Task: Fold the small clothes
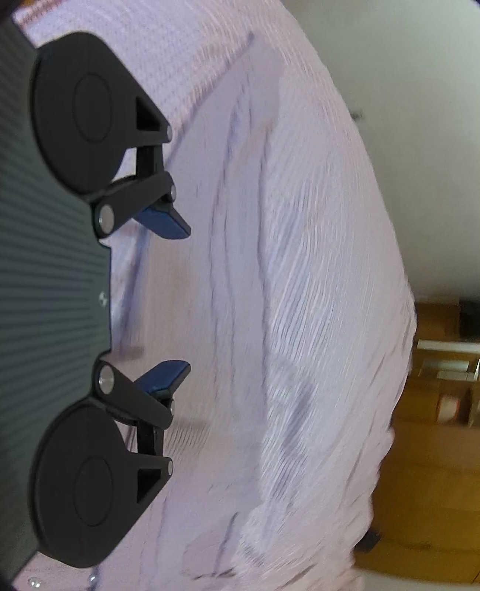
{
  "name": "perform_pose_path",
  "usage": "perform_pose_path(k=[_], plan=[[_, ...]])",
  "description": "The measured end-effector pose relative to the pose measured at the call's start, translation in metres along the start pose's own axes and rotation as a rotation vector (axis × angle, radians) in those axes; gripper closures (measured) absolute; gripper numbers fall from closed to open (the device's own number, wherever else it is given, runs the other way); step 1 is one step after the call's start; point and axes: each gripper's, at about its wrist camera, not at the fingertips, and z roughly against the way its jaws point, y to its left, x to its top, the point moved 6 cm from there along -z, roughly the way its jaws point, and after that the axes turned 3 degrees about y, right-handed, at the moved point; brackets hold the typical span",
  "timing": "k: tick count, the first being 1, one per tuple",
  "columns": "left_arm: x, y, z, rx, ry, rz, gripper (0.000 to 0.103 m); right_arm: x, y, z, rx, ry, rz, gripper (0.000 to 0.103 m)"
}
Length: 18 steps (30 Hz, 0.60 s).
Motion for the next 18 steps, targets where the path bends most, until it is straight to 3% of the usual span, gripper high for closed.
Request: perform_pose_path(k=[4, 8, 11, 18], plan=[[0.006, 0.053, 0.005, 0.078, -0.005, 0.091, 0.029, -0.004, 0.012, 0.011, 0.038, 0.000, 0.020, 0.030], [0.009, 0.097, 0.005, 0.128, -0.021, 0.176, 0.029, -0.009, 0.024, 0.014, 0.071, 0.000, 0.023, 0.016], [0.009, 0.125, -0.006, 0.153, -0.005, 0.252, 0.029, -0.013, 0.035, 0.015, 0.068, 0.005, 0.059, 0.015], [0.006, 0.166, -0.037, 0.108, 0.004, 0.450, 0.030, -0.027, 0.052, 0.010, 0.069, 0.043, 0.092, 0.012]])
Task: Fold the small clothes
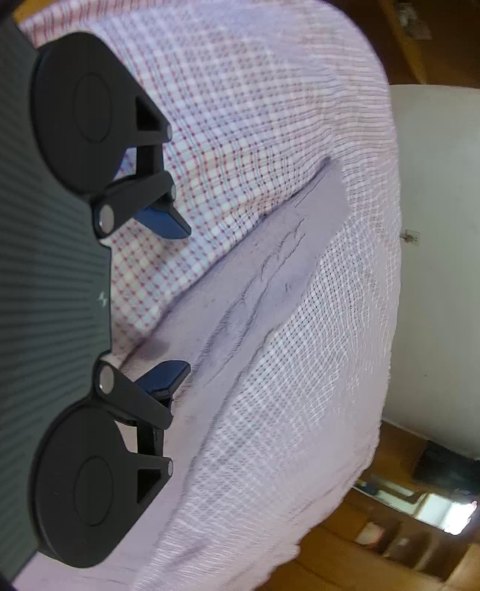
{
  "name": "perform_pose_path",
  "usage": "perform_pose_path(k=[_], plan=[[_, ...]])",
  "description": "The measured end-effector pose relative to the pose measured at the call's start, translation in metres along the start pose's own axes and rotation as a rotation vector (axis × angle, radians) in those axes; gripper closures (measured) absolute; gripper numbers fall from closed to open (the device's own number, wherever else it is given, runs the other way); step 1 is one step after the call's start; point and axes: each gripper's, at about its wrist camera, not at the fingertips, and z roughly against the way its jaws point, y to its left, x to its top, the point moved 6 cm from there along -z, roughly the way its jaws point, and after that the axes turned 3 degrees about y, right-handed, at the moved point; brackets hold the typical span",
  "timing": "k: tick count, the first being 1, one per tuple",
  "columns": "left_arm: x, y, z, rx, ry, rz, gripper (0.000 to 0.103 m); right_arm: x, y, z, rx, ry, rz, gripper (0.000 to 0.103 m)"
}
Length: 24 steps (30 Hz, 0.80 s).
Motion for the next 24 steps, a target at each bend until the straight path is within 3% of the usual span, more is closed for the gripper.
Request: perform_pose_path(k=[8, 10, 11, 12, 17, 24], plan=[[0.018, -0.002, -0.028, -0.054, -0.034, -0.045, 0.040, -0.006, 0.011, -0.011, -0.024, -0.009, 0.073, 0.012], [0.020, 0.002, -0.037, -0.027, -0.031, -0.050, 0.065, -0.005, 0.010, -0.012, -0.019, -0.019, 0.075, 0.012], [0.022, 0.004, -0.036, -0.035, -0.032, -0.063, 0.087, -0.005, 0.010, -0.012, -0.019, -0.022, 0.073, 0.012], [0.023, 0.006, -0.036, -0.052, -0.029, -0.065, 0.092, -0.005, 0.010, -0.012, -0.018, -0.023, 0.073, 0.012], [0.026, 0.005, -0.010, -0.109, -0.100, -0.093, 0.094, -0.006, 0.010, -0.015, -0.009, -0.016, 0.079, 0.012], [0.032, -0.030, 0.049, -0.222, -0.216, -0.128, 0.094, -0.004, 0.007, -0.014, 0.005, -0.020, 0.054, 0.012]])
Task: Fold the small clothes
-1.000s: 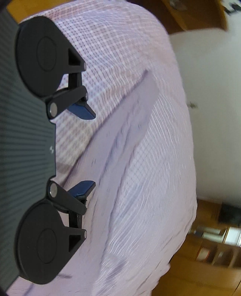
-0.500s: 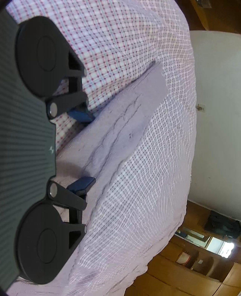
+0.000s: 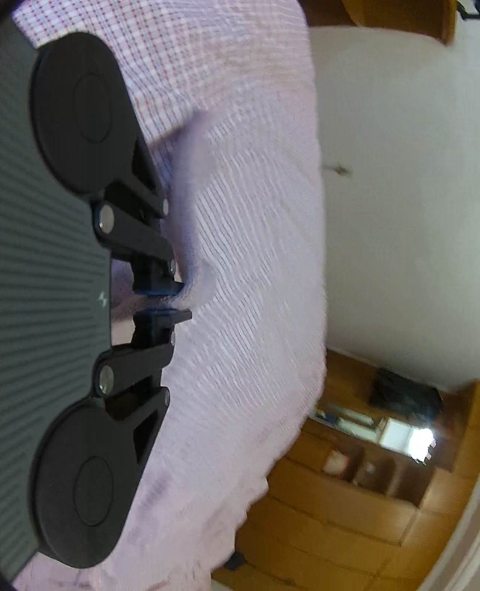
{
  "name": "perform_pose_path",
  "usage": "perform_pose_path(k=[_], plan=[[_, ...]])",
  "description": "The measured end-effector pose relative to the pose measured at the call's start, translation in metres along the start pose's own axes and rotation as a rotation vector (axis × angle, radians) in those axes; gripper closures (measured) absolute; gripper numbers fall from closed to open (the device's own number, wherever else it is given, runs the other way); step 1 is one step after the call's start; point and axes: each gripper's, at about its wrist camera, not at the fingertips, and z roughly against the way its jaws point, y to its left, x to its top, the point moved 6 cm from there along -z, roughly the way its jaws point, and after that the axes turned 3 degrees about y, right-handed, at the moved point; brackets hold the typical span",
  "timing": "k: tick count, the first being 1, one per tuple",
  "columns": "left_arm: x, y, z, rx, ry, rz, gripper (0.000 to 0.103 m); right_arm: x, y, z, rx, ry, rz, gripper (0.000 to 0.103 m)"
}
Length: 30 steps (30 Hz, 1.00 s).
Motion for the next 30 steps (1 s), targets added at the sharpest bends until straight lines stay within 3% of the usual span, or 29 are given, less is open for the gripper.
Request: perform_pose_path(k=[8, 15, 20, 24, 30], plan=[[-0.001, -0.071, 0.032, -0.144, -0.057, -0.052, 0.094, 0.002, -0.005, 0.003, -0.002, -0.011, -0.016, 0.012], [-0.035, -0.145, 0.054, -0.320, -0.046, -0.124, 0.094, 0.003, -0.008, 0.004, -0.012, -0.014, -0.019, 0.012], [-0.076, -0.185, 0.052, -0.427, 0.015, -0.140, 0.094, 0.002, -0.006, 0.002, -0.016, -0.012, -0.004, 0.012], [-0.110, -0.206, 0.035, -0.463, 0.103, -0.151, 0.094, 0.003, -0.006, 0.001, -0.016, -0.011, -0.002, 0.011], [-0.154, -0.215, 0.004, -0.429, 0.242, -0.226, 0.092, 0.001, -0.005, 0.000, -0.017, -0.009, 0.007, 0.011]])
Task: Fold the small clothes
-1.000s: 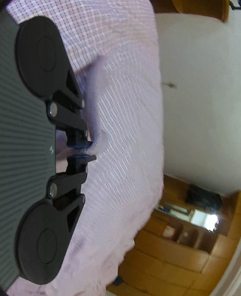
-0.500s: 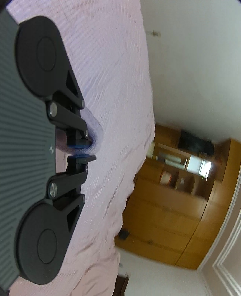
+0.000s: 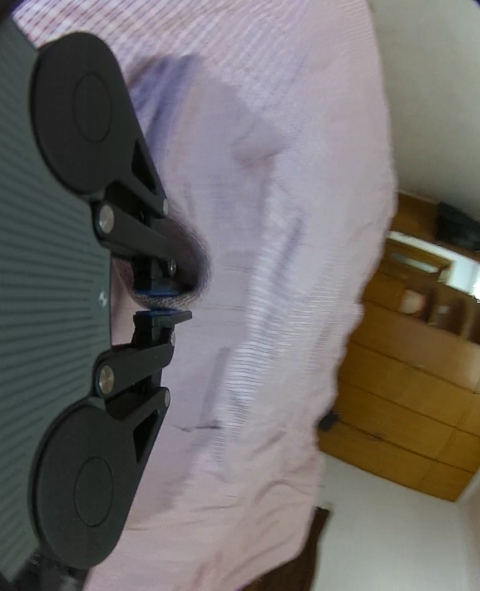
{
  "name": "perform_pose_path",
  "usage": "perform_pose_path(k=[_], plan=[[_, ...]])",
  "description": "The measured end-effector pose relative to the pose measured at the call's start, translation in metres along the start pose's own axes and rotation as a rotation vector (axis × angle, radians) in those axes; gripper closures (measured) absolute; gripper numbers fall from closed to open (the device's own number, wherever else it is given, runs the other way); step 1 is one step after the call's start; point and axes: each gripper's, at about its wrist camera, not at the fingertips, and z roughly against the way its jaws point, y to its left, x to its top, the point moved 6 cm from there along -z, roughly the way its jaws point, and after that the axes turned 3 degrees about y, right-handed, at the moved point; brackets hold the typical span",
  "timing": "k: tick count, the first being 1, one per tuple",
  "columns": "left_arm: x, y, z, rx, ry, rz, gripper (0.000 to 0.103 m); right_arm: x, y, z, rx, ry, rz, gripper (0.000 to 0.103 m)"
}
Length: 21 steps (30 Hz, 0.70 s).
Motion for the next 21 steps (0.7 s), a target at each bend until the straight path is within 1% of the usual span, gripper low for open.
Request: perform_pose_path(k=[2, 5, 7, 8, 9, 11, 13, 17, 19, 21], plan=[[-0.010, 0.007, -0.010, -0.003, 0.067, 0.007, 0.092, -0.003, 0.000, -0.003, -0.005, 0.006, 0.005, 0.011], [-0.021, 0.010, -0.022, -0.023, 0.161, 0.008, 0.075, -0.008, 0.001, -0.009, -0.011, 0.015, 0.003, 0.010], [-0.021, 0.003, -0.021, -0.050, 0.177, -0.029, 0.068, -0.010, 0.002, -0.011, -0.017, 0.008, 0.012, 0.009], [-0.019, 0.002, -0.020, -0.057, 0.191, -0.047, 0.061, -0.010, 0.002, -0.011, -0.020, 0.007, 0.016, 0.008], [-0.016, 0.002, -0.020, -0.069, 0.209, -0.063, 0.050, -0.010, 0.003, -0.011, -0.026, 0.007, 0.013, 0.008], [-0.011, 0.003, -0.013, -0.102, 0.236, -0.081, 0.044, -0.007, 0.004, -0.010, -0.040, 0.010, -0.022, 0.008], [-0.008, 0.003, -0.002, -0.120, 0.246, -0.088, 0.043, -0.001, 0.008, -0.009, -0.043, 0.022, -0.055, 0.008], [-0.003, 0.018, 0.013, -0.111, 0.266, -0.101, 0.043, 0.015, 0.036, -0.006, 0.009, 0.044, -0.063, 0.008], [0.002, 0.028, 0.015, -0.106, 0.275, -0.084, 0.043, 0.025, 0.053, -0.007, 0.041, 0.050, -0.069, 0.008], [0.006, 0.040, 0.016, -0.098, 0.279, -0.043, 0.043, 0.034, 0.070, -0.010, 0.083, 0.059, -0.096, 0.008]])
